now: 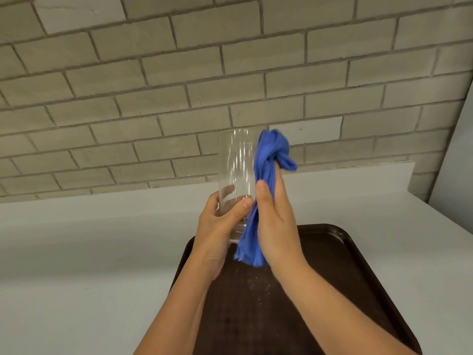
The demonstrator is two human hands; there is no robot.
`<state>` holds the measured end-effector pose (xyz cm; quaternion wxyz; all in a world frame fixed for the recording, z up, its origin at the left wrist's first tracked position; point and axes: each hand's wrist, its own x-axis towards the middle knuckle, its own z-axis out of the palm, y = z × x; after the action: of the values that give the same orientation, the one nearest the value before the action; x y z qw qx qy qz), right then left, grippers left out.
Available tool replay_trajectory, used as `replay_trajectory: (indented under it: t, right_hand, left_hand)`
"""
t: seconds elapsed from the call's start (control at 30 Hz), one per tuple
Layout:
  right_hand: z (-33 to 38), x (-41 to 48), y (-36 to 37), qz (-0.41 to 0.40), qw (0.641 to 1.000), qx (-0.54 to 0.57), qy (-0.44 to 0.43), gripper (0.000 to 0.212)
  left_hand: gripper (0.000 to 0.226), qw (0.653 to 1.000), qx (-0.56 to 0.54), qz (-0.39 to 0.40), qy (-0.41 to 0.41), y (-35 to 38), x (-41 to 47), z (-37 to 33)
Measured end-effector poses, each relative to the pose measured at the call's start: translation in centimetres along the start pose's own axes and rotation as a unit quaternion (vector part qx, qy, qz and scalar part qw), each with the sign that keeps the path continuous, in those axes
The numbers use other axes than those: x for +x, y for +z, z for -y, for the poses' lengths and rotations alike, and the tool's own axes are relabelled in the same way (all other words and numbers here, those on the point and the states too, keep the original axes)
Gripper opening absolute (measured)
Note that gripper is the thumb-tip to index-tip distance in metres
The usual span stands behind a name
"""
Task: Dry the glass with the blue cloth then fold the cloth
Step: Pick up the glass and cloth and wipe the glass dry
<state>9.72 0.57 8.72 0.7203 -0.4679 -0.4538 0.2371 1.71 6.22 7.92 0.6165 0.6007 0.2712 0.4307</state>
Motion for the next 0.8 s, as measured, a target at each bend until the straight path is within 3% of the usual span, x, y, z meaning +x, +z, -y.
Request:
replay_trajectory:
  t: [0.1, 0.23, 0.37, 0.5, 0.63, 0.8]
  right_hand:
    - [2.0, 2.7, -0.4, -0.006, 1.0, -0.013, -0.026, 0.043]
    - [3.0, 5.3, -0.9, 0.002, 0.999, 0.015, 0.028, 0.041]
    - [1.4, 5.3, -1.0, 0.006, 0.995, 0.04, 0.092, 0.043]
    - [-1.8, 3.2, -0.9, 0.014, 0.985, 0.044, 0.169, 0.044]
    - [-4.2, 1.8, -1.0, 0.001, 0.975, 0.049, 0.217, 0.043]
    - [-5.1, 1.5, -1.7, 0.003, 0.975, 0.011, 0.223, 0.041]
  left_hand:
    - [0.072, 0.995, -0.068, 0.067, -0.016, -0.4, 0.1, -0.3]
    - [0.082, 0.98, -0.146, 0.129, -0.043, -0.7, 0.4, -0.2]
    - [0.081, 0.978, -0.168, 0.104, -0.073, -0.7, 0.8, 1.1]
    - [0.039, 0.986, -0.147, 0.047, -0.064, -0.4, 1.0, 2.3]
    - [0.055, 0.995, -0.091, -0.02, -0.047, -0.3, 1.0, 3.4]
    - [0.058, 0.996, -0.059, -0.055, -0.028, 0.4, 0.5, 5.0]
